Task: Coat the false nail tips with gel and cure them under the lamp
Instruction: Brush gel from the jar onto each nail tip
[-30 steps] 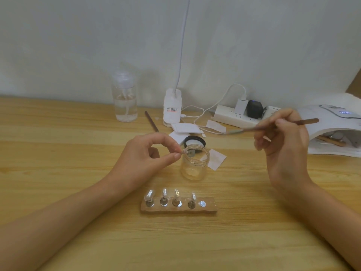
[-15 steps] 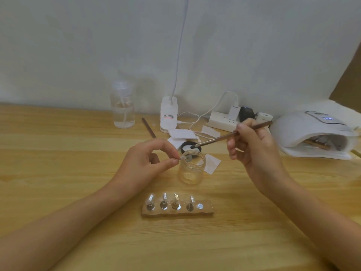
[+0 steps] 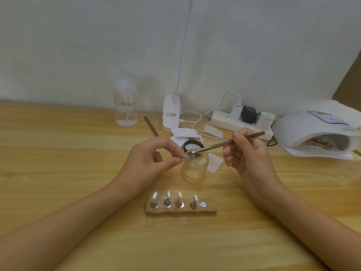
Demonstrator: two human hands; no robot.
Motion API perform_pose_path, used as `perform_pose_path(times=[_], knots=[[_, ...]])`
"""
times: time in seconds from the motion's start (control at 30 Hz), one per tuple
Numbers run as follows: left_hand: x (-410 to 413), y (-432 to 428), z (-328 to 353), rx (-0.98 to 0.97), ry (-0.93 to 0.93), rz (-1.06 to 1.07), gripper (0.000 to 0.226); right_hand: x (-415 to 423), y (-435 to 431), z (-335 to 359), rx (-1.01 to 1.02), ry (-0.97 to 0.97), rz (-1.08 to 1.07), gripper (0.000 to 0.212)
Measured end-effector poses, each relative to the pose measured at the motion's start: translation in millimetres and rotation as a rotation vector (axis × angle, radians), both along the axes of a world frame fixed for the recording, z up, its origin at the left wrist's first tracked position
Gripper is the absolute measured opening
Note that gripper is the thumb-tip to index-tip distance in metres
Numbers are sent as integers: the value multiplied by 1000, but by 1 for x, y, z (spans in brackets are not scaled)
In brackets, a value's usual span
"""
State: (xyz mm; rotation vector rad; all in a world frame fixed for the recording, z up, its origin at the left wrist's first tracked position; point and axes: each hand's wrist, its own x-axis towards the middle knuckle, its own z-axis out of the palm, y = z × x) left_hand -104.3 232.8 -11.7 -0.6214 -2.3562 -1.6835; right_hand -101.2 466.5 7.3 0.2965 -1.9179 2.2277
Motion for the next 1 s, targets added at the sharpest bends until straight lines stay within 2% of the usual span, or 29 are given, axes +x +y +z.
perform_pose_path(times=[0.2,0.5,0.67,0.77,0.83,1.0], knots=[[0,0,-1,-9,0,5,25,1,2,-1,95,60,-42,18],[-1,0,0,-8,-20,20,22,0,22,5,64,80,-183,35],[-1,0,-1,-10,-22,19,21,-2,27,5,41,91,-187,31],[-1,0,-1,-13,-21,17,21,-2,27,6,43,184,-120,22],[-1,-1,-1,-12,-23,19,22,-3,27,8,125,274,-89,17],[-1,0,-1,-13,-26,18,25,-3,34,10,219,391,-54,17]])
